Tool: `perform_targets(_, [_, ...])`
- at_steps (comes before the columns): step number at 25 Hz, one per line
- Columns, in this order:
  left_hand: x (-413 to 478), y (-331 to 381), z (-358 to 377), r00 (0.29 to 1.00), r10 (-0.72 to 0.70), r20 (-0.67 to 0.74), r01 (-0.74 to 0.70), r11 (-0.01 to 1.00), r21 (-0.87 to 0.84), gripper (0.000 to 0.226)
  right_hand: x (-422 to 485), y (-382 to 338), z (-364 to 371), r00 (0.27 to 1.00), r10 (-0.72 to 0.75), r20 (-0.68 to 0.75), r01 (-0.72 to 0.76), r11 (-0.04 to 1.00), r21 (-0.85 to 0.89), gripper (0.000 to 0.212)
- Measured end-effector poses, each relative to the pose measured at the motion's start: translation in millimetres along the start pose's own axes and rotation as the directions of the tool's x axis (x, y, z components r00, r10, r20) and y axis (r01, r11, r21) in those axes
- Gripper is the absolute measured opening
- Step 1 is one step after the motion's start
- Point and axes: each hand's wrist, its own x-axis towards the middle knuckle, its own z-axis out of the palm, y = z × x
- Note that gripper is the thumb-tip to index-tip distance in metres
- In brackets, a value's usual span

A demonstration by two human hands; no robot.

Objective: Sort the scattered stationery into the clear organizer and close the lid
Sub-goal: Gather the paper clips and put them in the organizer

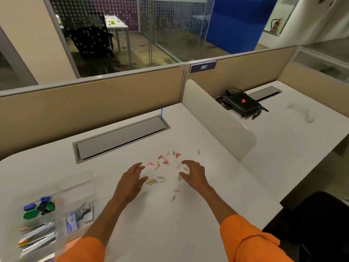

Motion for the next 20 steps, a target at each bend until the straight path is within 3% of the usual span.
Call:
perform_targets(6, [8.7,13.7,23.8,0.998,-0.045,0.039,0.046,0.999,-0.025,0.051,5.6,58.1,-13.7,0.998,0.055,0.018,-0.056,0.994,0.089,0.05])
perform_targets(12, [4.6,-3.4,39.0,0.993,-0.12,0.005,0.12,0.99,-0.068,0.064,9.4,85.1,-12.6,0.987,0.129,0.094,-0.134,0.99,0.047,0.092])
perform_targets(15, [0.8,-5.7,41.7,0.973,-0.225,-0.042,0.214,0.959,-0.185,0.079,10.0,95.0,-5.2,0.981,0.155,0.12,-0.163,0.985,0.061,0.103])
perform_targets(20, [-6.2,-8.7,48.6,0.914,-0.402,-0.045,0.346,0.835,-0.427,0.099,22.6,98.8,3.7,0.988,0.15,0.038,-0.151,0.987,0.053,0.098])
